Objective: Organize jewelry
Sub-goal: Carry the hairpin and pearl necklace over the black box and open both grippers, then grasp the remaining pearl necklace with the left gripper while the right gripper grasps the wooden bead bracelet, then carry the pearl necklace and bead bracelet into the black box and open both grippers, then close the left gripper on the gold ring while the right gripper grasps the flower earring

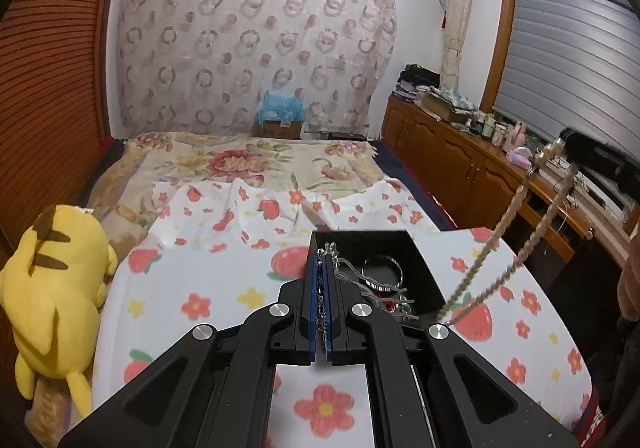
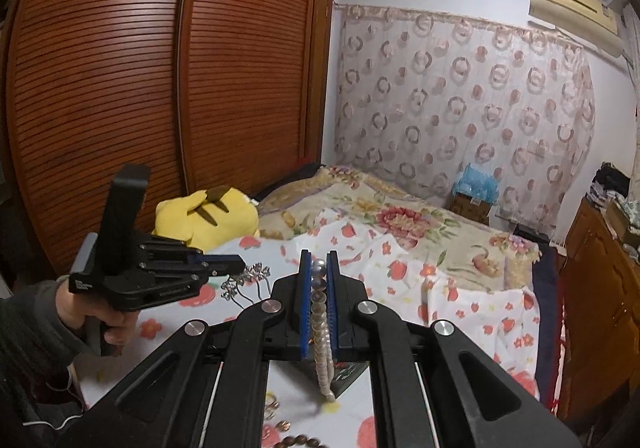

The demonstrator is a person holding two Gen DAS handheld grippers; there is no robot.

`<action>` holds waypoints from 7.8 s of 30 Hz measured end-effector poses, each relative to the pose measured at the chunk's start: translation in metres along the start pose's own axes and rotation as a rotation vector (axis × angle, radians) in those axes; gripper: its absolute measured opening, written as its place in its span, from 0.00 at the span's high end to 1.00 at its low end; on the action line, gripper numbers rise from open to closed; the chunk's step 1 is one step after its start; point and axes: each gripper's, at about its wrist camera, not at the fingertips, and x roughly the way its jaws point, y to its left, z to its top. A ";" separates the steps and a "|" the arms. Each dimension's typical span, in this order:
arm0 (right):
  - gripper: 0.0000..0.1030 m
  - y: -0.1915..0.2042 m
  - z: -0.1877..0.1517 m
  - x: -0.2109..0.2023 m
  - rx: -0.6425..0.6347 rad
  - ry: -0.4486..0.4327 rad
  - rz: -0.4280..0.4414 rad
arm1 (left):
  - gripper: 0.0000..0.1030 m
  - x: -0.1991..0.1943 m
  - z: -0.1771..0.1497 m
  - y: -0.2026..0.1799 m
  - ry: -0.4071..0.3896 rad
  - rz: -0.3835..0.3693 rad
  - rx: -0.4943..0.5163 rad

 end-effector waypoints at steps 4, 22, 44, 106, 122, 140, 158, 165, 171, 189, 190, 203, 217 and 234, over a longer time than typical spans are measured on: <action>0.92 -0.015 0.017 -0.003 0.004 -0.034 -0.005 | 0.98 0.016 0.013 -0.002 0.007 0.002 0.005; 0.92 -0.033 -0.019 0.060 0.075 0.099 0.036 | 0.98 0.095 0.013 -0.010 0.089 0.005 0.006; 0.80 -0.035 -0.097 0.113 0.180 0.271 0.062 | 0.90 0.104 0.008 -0.028 0.107 -0.020 0.040; 0.78 0.014 -0.231 0.057 0.155 0.430 -0.090 | 0.93 -0.021 -0.126 -0.072 0.215 -0.102 0.125; 0.86 0.025 -0.175 0.022 0.111 0.285 -0.062 | 0.93 -0.065 -0.050 -0.077 0.025 -0.110 0.131; 0.86 -0.003 -0.064 0.030 0.047 0.140 0.020 | 0.93 -0.053 0.068 -0.076 -0.089 -0.112 0.127; 0.85 -0.030 -0.041 0.084 0.062 0.128 0.070 | 0.93 0.050 0.060 -0.043 0.064 -0.084 0.066; 0.85 -0.036 -0.040 0.093 0.070 0.135 0.069 | 0.93 0.077 0.035 -0.034 0.118 -0.058 0.060; 0.85 -0.036 -0.057 0.120 0.084 0.192 0.079 | 0.93 0.089 0.024 -0.032 0.142 -0.038 0.057; 0.60 -0.042 -0.087 0.129 0.154 0.238 0.057 | 0.66 0.088 0.005 -0.037 0.147 -0.026 0.072; 0.60 -0.041 -0.090 0.124 0.158 0.236 0.056 | 0.60 0.084 0.003 -0.037 0.140 -0.021 0.072; 0.60 0.004 -0.158 0.087 0.149 0.346 0.102 | 0.20 0.048 -0.043 -0.037 0.147 0.011 0.113; 0.73 0.043 -0.195 0.106 0.058 0.463 0.126 | 0.16 0.054 -0.097 -0.042 0.266 0.021 0.156; 0.84 0.018 -0.193 0.090 0.088 0.419 0.070 | 0.16 0.068 -0.112 -0.077 0.319 -0.011 0.244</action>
